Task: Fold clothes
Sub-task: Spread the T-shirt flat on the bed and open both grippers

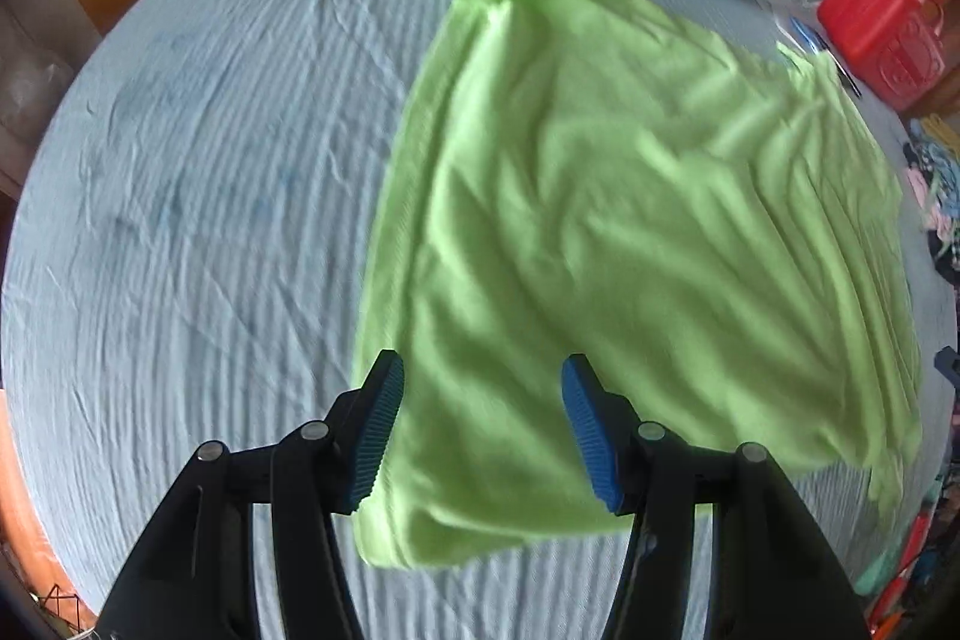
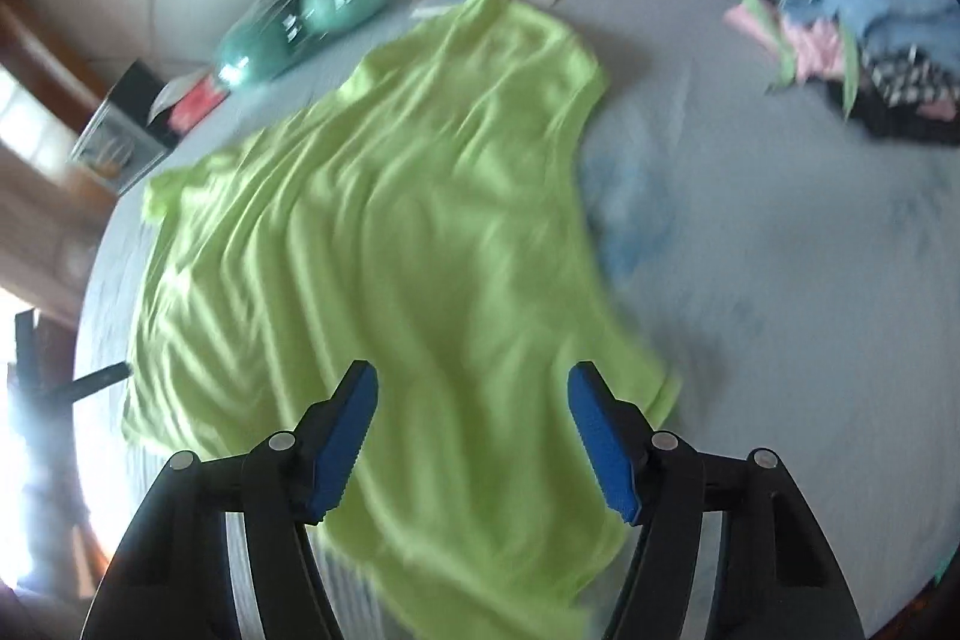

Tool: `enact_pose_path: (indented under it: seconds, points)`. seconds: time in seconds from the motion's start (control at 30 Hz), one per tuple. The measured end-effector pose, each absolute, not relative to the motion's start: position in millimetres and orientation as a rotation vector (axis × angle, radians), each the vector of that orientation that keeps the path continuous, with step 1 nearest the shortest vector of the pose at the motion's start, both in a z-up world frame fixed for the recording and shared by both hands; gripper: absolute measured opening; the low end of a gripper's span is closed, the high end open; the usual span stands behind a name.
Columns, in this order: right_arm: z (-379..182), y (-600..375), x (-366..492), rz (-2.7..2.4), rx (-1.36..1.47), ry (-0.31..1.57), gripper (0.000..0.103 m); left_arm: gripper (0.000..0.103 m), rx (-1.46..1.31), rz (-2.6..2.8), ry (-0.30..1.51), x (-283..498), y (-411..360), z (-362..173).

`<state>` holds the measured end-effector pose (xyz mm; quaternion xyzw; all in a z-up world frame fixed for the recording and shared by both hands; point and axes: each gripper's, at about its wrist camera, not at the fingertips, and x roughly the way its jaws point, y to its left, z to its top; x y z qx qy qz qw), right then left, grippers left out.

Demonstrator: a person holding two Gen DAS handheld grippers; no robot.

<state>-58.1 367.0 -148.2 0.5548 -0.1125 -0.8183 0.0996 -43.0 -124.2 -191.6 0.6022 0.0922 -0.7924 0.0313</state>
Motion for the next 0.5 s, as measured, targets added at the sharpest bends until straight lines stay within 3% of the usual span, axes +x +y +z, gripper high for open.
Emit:
enact_pose_path:
  seconds: [0.17,0.27,0.33,0.4,0.5]
  points:
    - [-179.9,357.5,-50.7,-2.399,1.74,-0.326,0.067,0.056,1.838,-2.455,0.14,-35.7,-100.6,-201.2]
    - [-189.0,353.1,-49.7,-2.404,1.745,-0.33,0.076,0.076,1.827,-2.476,0.106,-35.0,-89.9,-204.7]
    - [-190.8,349.7,-49.2,-2.409,1.722,-0.332,0.088,0.089,1.809,-2.489,0.095,-34.1,-83.1,-207.8]
    - [-192.9,345.4,-47.9,-2.41,1.682,-0.336,0.102,0.095,1.789,-2.494,0.107,-33.3,-79.0,-210.3]
    - [-195.1,332.8,-45.5,-2.457,1.67,-0.238,0.103,0.103,1.781,-2.49,0.115,-34.6,-73.7,-213.3]
